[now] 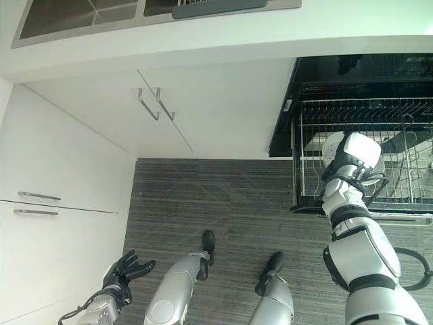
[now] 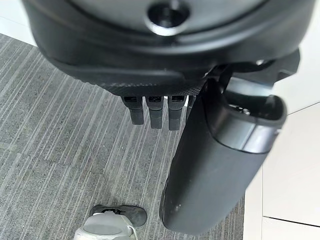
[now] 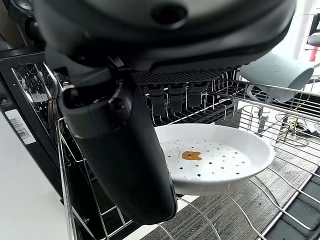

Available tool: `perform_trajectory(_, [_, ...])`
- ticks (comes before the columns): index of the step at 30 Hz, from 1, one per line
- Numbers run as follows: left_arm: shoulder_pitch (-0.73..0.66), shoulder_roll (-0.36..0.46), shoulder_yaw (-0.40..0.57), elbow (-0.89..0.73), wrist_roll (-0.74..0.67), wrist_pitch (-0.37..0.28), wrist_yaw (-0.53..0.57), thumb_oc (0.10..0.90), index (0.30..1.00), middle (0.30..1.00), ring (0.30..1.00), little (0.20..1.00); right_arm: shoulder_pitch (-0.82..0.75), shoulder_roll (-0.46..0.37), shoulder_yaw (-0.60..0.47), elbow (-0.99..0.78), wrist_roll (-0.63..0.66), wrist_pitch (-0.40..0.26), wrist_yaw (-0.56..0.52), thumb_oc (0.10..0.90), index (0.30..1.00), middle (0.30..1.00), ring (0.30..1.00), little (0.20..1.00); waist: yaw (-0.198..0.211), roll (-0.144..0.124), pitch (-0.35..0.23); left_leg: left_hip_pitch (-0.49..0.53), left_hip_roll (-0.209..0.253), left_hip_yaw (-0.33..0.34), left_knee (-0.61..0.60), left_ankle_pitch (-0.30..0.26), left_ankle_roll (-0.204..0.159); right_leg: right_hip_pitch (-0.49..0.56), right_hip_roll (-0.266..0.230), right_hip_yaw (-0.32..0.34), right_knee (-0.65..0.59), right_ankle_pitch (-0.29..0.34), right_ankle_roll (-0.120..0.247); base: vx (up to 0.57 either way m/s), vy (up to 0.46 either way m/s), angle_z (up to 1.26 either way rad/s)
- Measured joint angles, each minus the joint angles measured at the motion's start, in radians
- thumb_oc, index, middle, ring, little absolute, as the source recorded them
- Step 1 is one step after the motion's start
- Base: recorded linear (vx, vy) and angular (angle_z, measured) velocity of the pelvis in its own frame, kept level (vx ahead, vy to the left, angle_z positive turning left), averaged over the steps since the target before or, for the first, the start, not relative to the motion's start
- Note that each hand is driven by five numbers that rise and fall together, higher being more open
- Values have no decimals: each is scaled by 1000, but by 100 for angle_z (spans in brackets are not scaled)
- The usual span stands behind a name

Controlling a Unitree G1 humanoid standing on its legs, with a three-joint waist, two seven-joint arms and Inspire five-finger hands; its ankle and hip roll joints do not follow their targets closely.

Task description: Place the dishes in the dishwasher.

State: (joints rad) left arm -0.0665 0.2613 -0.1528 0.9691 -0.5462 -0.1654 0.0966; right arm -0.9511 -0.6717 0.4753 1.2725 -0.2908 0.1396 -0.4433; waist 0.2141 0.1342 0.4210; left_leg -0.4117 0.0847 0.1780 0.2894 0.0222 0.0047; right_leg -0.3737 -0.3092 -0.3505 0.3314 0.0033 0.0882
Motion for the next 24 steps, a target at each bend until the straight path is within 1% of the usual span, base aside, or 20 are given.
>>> perform_trajectory(4, [0, 0, 0, 1, 0, 14, 0, 800, 900, 900, 900, 900, -1, 0, -4, -7, 42, 0, 0, 800, 900, 900, 900, 900, -10, -12, 0, 1, 0, 0, 0, 1, 1, 3, 1, 0, -3, 4, 0, 0, 0, 0])
perform_trajectory(7, [0, 4, 1, 1, 0, 16, -2, 800, 900, 900, 900, 900, -3, 0, -38, -13, 110, -1, 6, 800, 900, 900, 900, 900, -18, -34, -2, 10, 2, 1, -1, 1, 1, 16, 6, 0, -18, 13, 0, 5, -1, -1])
perform_trajectory(10, [0, 30, 3, 1, 2, 32, -17, 800, 900, 900, 900, 900, -11, -5, -78, -25, 221, -3, 56, 800, 900, 900, 900, 900, -23, -75, -18, 15, 9, 6, -1, 0, 0, 26, 15, 2, -38, 20, -5, 33, -7, -7])
perform_trajectory(11, [-1, 38, 7, 1, 3, 37, -24, 800, 900, 900, 900, 900, -12, -9, -104, -30, 267, -4, 91, 800, 900, 900, 900, 900, -26, -84, -18, 24, 13, 8, 0, -3, -1, 39, 21, 2, -49, 25, -6, 39, -5, -11])
perform_trajectory(12, [5, 41, 34, 4, 3, 37, -24, 800, 900, 900, 900, 900, -11, -14, -126, -31, 326, -3, 139, 800, 900, 900, 900, 900, -25, -100, -23, 37, 17, 10, 1, -9, -4, 55, 26, 3, -58, 26, -5, 59, -5, -9])
perform_trajectory(13, [7, 45, 44, 6, 3, 37, -23, 800, 900, 900, 900, 900, -11, -16, -134, -32, 350, -3, 159, 800, 900, 900, 900, 900, -24, -111, -28, 44, 19, 10, 1, -16, -12, 64, 27, 4, -63, 26, -4, 67, -7, -7])
perform_trajectory(14, [7, 50, 45, 6, 4, 39, -24, 800, 900, 900, 900, 900, -8, -23, -137, -34, 356, -3, 177, 800, 900, 900, 900, 900, -31, -123, -34, 50, 21, 11, 2, -19, -14, 70, 28, 4, -66, 25, -3, 71, -9, -2])
perform_trajectory(16, [10, 62, 53, 4, 12, 52, -27, 800, 900, 900, 900, 900, 5, -50, -140, -56, 371, -7, 237, 800, 900, 900, 900, 900, -33, -140, -40, 61, 22, 11, 2, -21, -14, 84, 30, 3, -71, 26, -3, 69, -16, -1])
perform_trajectory(17, [15, 69, 64, 5, 13, 59, -27, 800, 900, 900, 900, 900, 8, -60, -140, -66, 376, -7, 263, 800, 900, 900, 900, 900, -42, -152, -42, 76, 23, 11, 2, -26, -16, 102, 33, 2, -76, 26, -2, 97, -18, -3])
perform_trajectory(19, [24, 76, 84, 3, 18, 73, -27, 800, 900, 900, 900, 900, 41, -102, -142, -144, 415, -4, 317, 800, 900, 900, 900, 900, -49, -170, -50, 100, 25, 15, 2, -35, -17, 128, 38, 5, -89, 28, 1, 111, -22, -7])
perform_trajectory(20, [32, 78, 102, 3, 28, 76, -27, 800, 900, 900, 900, 900, 85, -122, -177, -223, 462, -3, 346, 800, 900, 900, 900, 900, -50, -182, -57, 115, 30, 19, 5, -43, -18, 145, 43, 7, -98, 28, 1, 98, -25, -19])
perform_trajectory(21, [51, 81, 124, 4, 43, 77, -25, 800, 900, 900, 900, 900, 130, -122, -218, -290, 502, -2, 370, 800, 900, 900, 900, 900, -52, -200, -70, 132, 37, 28, 7, -54, -23, 160, 46, 17, -106, 28, 1, 118, -32, -21])
perform_trajectory(23, [74, 85, 139, 11, 47, 77, -26, 800, 900, 900, 900, 900, 184, -121, -240, -340, 547, 1, 396, 800, 900, 900, 900, 900, -63, -230, -96, 153, 46, 38, 10, -69, -28, 177, 55, 26, -110, 26, 2, 120, -28, -18])
perform_trajectory(24, [87, 84, 147, 12, 62, 77, -24, 800, 900, 900, 900, 900, 248, -121, -285, -417, 580, 20, 399, 800, 900, 900, 900, 900, -72, -243, -112, 155, 51, 37, 21, -77, -29, 185, 64, 25, -113, 23, 2, 121, -12, -14])
